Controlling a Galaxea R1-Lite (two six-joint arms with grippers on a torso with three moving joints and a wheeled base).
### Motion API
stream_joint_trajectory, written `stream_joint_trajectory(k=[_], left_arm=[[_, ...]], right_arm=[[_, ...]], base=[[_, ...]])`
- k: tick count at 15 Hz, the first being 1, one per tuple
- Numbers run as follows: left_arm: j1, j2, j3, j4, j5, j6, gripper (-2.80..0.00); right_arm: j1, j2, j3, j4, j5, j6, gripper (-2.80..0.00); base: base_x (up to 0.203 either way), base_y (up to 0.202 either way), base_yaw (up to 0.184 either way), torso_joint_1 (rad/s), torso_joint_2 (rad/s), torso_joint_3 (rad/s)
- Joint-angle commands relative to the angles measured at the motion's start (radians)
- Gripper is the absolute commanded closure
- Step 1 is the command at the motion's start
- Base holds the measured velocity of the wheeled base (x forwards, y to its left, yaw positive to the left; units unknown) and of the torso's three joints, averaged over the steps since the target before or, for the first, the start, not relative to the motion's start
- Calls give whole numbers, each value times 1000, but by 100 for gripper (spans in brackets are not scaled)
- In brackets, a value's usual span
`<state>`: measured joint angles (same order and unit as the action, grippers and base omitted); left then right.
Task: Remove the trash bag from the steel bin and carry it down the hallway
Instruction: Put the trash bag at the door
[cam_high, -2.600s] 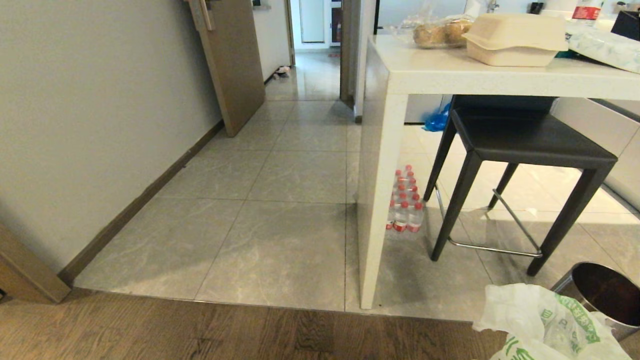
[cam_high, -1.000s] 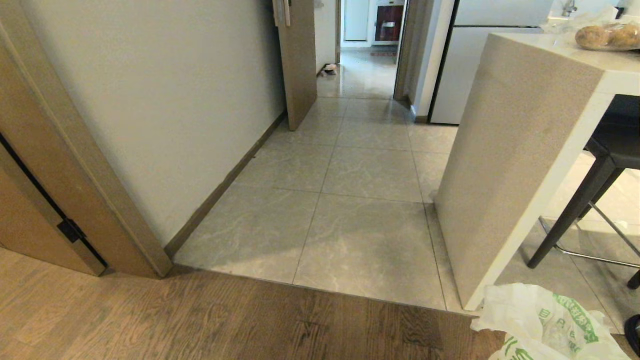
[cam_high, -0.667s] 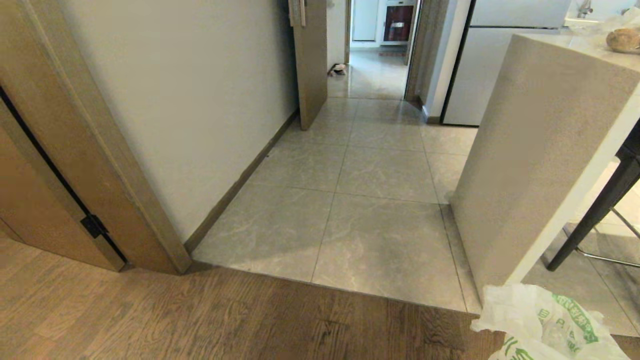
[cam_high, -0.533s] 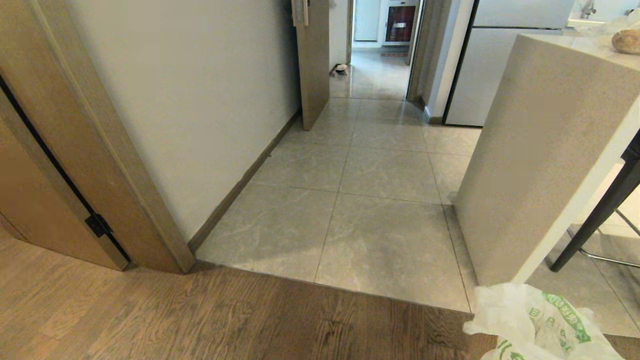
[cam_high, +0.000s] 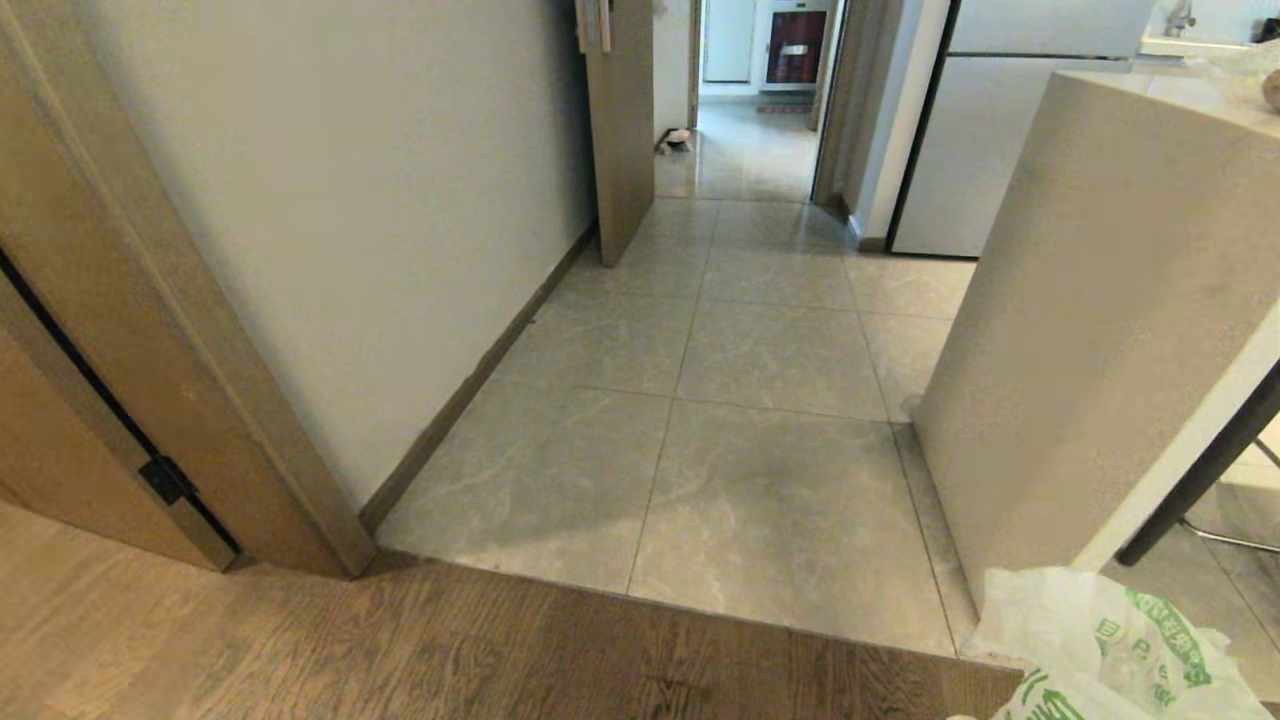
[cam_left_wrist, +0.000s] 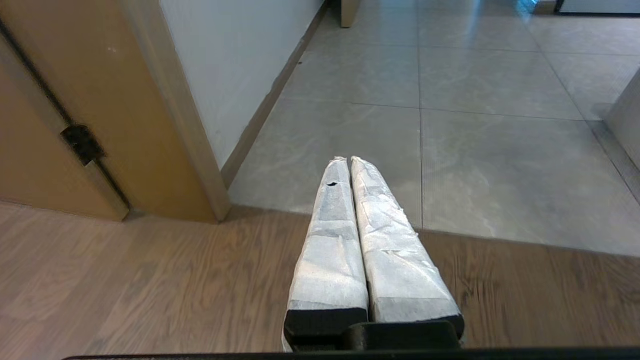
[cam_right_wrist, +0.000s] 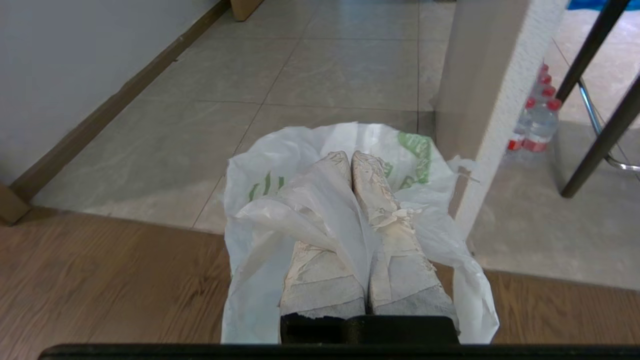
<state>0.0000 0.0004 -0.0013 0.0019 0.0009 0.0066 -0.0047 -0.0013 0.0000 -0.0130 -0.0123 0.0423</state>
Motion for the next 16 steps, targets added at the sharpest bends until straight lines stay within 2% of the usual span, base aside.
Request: stream_joint_trajectory(k=[1,16], left_arm=[[0,0,1,-2,0,-4,0],[0,0,1,-2,1,-6,0]], right_arm=[[0,0,2,-1,0,1,0],[-1,0,2,-1,0,1,0]], base=[[189,0,-3,6,-6,-2],[190,0,-2,2,4,2]])
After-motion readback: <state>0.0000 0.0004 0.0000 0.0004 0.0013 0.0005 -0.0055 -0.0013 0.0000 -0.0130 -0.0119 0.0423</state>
